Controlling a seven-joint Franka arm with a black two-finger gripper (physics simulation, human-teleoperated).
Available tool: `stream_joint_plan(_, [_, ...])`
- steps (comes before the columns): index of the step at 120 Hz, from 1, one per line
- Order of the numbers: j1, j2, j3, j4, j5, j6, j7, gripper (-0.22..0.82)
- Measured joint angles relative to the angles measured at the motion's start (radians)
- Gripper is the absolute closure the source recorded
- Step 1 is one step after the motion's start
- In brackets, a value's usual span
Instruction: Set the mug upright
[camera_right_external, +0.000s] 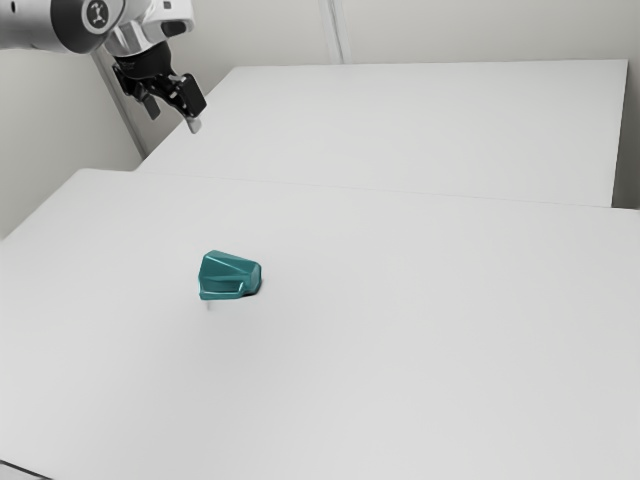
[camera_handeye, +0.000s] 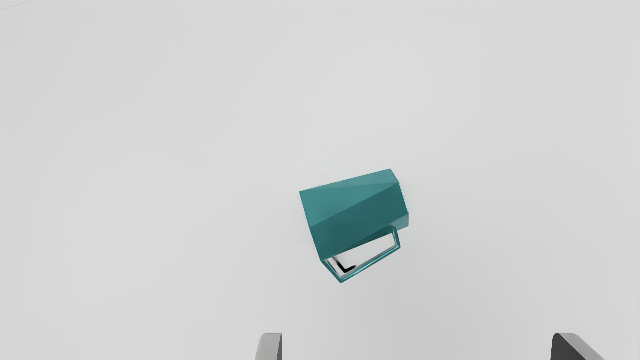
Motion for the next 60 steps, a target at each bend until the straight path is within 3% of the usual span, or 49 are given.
stream_joint_plan(60, [-0.007,-0.025,0.006,-0.053,-0.017,0.015,-0.007,0.02])
